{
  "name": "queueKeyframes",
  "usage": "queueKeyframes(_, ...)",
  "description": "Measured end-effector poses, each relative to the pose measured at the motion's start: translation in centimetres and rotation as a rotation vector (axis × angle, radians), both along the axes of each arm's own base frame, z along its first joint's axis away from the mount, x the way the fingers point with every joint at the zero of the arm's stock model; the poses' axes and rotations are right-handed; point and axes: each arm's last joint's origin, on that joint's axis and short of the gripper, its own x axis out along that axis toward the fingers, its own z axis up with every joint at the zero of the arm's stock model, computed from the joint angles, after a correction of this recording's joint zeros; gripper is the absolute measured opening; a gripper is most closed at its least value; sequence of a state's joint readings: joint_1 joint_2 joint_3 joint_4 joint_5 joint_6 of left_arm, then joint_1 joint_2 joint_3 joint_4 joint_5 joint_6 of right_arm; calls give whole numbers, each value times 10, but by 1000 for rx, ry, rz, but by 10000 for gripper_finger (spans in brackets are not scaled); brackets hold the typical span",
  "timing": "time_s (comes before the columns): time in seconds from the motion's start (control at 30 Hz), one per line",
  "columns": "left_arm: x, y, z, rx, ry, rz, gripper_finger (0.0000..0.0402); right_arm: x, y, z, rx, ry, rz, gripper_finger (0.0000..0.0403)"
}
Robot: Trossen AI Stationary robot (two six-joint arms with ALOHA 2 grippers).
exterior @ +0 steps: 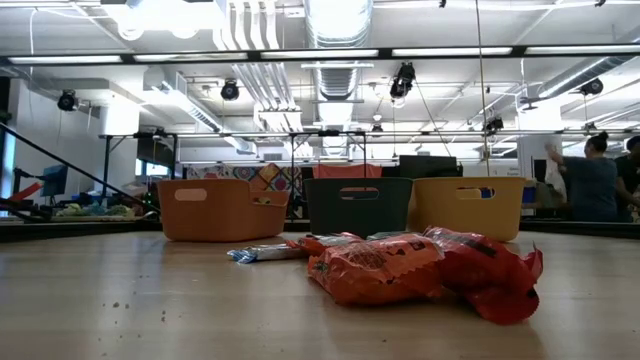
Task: Sort candy
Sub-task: Put the orange chocolate bar into the yellow bin
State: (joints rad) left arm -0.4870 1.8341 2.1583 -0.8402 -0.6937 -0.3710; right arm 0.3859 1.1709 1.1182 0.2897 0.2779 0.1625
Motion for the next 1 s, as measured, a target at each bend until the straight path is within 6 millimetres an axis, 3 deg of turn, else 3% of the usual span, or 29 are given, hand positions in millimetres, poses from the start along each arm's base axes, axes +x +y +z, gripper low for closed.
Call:
queueKeyframes(0.23,14,9,-12,13,27,42,0,3,-1,0,10,56,-65,211)
queueKeyframes(0.43,15,9,-12,9,19,44,0,3,-3,-7,24,129,-139,207)
queueKeyframes(0.57,15,9,-12,7,19,45,0,3,-3,-8,22,134,-144,165)
queueKeyframes(0.83,16,10,-13,8,20,52,4,3,-3,-8,11,136,-135,30)
queueKeyframes(1.0,17,11,-14,-24,11,69,12,3,-4,-9,4,137,-139,14)
